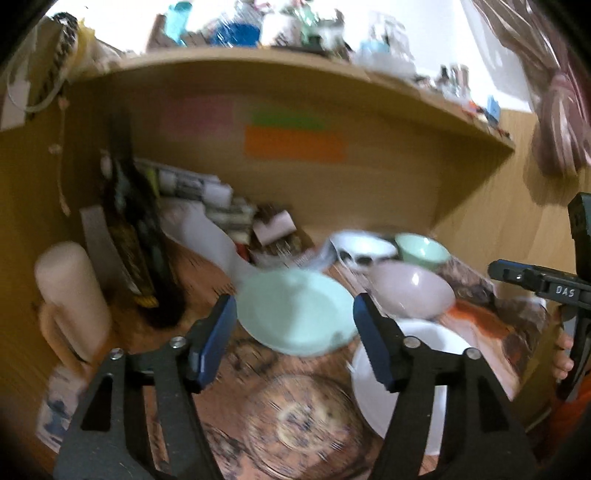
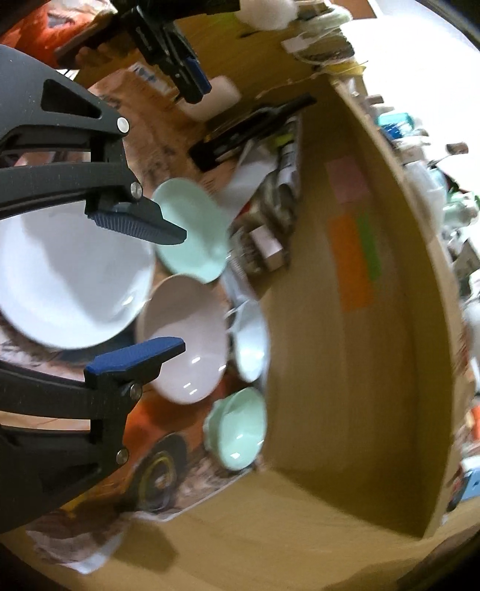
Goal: Organize plates and bowls
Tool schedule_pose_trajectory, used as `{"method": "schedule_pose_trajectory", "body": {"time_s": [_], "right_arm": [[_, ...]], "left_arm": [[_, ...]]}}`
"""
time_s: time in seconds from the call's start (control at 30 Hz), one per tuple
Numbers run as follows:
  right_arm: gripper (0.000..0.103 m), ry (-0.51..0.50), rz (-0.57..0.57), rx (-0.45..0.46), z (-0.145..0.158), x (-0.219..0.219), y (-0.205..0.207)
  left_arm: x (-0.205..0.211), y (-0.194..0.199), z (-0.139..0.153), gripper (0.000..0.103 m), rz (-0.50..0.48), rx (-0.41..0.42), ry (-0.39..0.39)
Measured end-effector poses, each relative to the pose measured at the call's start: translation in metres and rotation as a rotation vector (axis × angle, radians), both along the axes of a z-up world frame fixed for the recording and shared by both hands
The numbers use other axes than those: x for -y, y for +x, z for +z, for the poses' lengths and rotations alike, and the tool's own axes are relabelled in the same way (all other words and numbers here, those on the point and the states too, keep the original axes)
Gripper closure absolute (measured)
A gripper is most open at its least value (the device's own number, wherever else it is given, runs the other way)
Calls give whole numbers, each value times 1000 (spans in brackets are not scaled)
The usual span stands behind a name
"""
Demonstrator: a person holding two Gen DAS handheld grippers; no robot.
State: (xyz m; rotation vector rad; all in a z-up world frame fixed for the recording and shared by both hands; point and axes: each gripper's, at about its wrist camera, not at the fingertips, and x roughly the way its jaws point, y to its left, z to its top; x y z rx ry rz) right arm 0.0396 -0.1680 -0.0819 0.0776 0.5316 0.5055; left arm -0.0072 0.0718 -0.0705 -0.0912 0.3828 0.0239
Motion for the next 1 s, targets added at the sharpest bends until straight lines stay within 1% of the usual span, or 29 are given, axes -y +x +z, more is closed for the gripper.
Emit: {"method": "schedule_pose_trajectory", "body": {"time_s": [0.07,0.2,0.3,0.43,0.6,0.77,0.9,1.0], "right_arm": [[54,2,19,14,11,-8,8],[54,-16,43,34,26,-25,24],[53,-41,63,48,33,-37,38],[53,-51,104,14,36,-55,66],[53,-112,145,-34,25,-81,98],[53,-176,174,-117,5,-105,136],[53,-208,195,-188,-12,-117,162],[53,-241,206,-234,-26,-124,177]], "left_arm": [[-9,4,7,33,20,15,5],[-28,18,13,22,48,14,-11],[-43,37,13,21,35,-20,-54],[-56,66,7,21,33,-71,-97],[-67,103,-9,21,54,-147,-107],[-73,134,-33,21,62,-245,-112],[-78,153,-56,21,58,-345,-111],[-83,163,-74,21,49,-418,-134]]}}
